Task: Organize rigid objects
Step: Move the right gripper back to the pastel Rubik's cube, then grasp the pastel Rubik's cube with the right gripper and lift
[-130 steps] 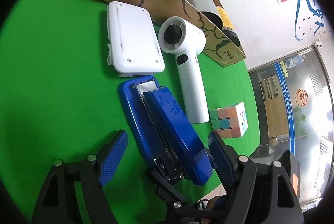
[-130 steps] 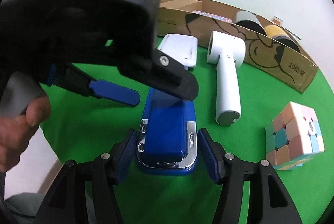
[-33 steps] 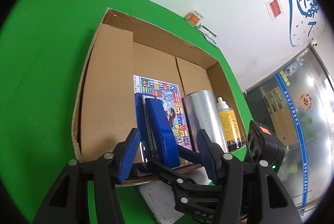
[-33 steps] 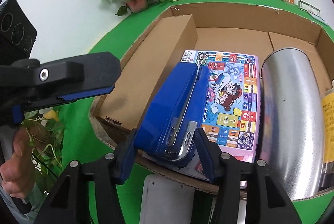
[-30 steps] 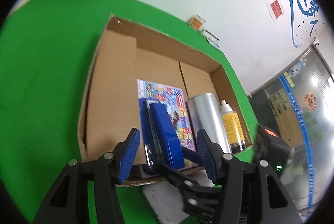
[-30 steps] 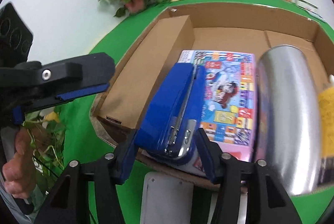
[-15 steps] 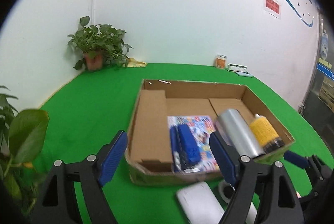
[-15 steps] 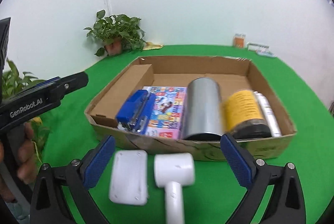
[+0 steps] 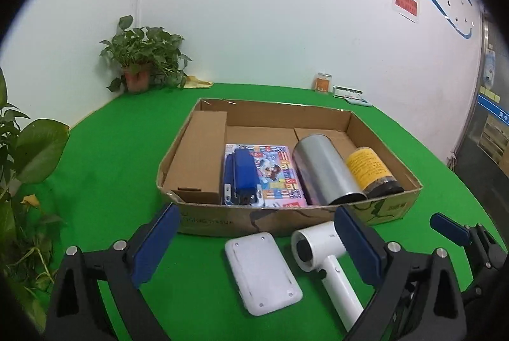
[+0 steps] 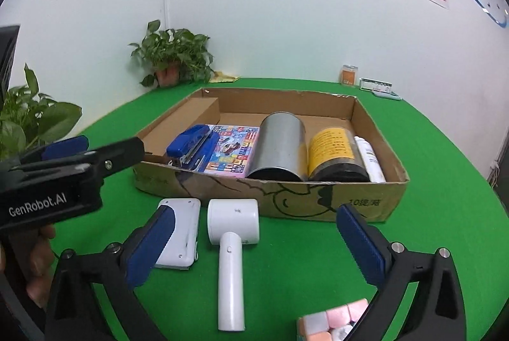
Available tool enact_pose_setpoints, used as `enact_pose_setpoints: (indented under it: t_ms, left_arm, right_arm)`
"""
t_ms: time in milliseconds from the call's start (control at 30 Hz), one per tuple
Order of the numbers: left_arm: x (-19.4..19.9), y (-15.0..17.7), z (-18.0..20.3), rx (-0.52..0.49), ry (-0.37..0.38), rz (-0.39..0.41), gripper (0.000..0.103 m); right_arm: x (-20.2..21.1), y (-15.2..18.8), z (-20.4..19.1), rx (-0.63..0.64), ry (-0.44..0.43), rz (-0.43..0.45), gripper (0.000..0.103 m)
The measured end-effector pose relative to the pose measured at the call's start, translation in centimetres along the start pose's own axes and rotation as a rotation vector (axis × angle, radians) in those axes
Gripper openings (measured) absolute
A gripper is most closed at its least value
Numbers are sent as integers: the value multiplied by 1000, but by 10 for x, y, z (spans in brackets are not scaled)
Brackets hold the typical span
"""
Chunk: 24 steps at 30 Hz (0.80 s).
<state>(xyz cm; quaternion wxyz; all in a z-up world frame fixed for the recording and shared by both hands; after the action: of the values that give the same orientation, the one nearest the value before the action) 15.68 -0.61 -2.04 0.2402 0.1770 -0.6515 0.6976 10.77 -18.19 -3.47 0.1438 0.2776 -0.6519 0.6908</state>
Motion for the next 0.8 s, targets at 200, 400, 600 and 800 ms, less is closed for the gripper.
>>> enact_pose_setpoints:
  t_ms: [200, 400, 600, 800]
  left_arm:
    - [1, 12, 17, -19, 28, -39, 98]
    - [-3, 31, 31, -16, 83, -104, 98]
    - [-10, 59, 42, 16, 206, -232, 98]
    - [-11, 81, 57, 56, 304, -312, 98]
  right_arm:
    - [6, 13, 23, -30, 13, -32, 102]
    - [9, 39, 49, -44, 27, -85, 102]
    - [19, 74, 80, -77, -5, -153, 102]
    - [7, 109, 81, -120, -60, -277, 87]
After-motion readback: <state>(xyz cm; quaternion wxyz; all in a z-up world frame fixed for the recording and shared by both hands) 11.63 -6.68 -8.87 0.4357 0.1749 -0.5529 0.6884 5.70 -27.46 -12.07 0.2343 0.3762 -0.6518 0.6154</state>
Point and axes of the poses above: each gripper's, at about its wrist camera, not at the fingertips, and x roughly against the way its jaws point, z to its right, y to its underside, the point moved 9 cm from there along -x, roughly the way its jaws point, and after that the axes turned 1 degree about -z, right-handed, at the moved point
